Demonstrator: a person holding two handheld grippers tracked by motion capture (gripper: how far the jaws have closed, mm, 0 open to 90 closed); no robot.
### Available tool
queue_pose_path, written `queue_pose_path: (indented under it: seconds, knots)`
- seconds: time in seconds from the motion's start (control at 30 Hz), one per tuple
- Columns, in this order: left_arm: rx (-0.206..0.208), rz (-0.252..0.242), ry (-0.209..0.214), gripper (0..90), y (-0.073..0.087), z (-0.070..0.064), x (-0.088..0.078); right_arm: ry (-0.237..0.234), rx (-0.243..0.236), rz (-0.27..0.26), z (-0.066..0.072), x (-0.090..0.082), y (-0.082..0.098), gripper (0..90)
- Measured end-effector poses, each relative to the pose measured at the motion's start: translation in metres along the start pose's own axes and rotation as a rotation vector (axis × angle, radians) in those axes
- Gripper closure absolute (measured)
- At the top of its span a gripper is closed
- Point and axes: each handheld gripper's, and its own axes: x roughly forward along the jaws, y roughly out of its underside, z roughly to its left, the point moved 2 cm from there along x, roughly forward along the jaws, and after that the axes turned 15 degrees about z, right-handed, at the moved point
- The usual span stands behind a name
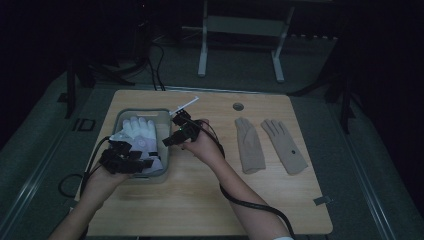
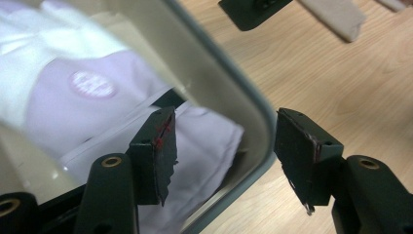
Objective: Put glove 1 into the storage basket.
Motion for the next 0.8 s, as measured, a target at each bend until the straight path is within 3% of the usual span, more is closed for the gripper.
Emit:
queue_pose_path:
  seconds: [0.3,0.57,0.8]
  knots:
    - [0.037,-0.033,0.036,40.8,-0.016,-0.024,0.011,0.025,0.002,-0.022,-0.017,-0.020,0.025,39.7]
    - [0.075,-0.058,0.081,33.8,-0.027,-0.044,0.020,0.056,0.036,-0.063,-0.034,-0.039,0.045,40.7]
    - [0.133,-0.060,0.126,25.2,-0.038,-0.064,0.036,0.074,0.067,-0.085,-0.052,-0.050,0.064,40.0]
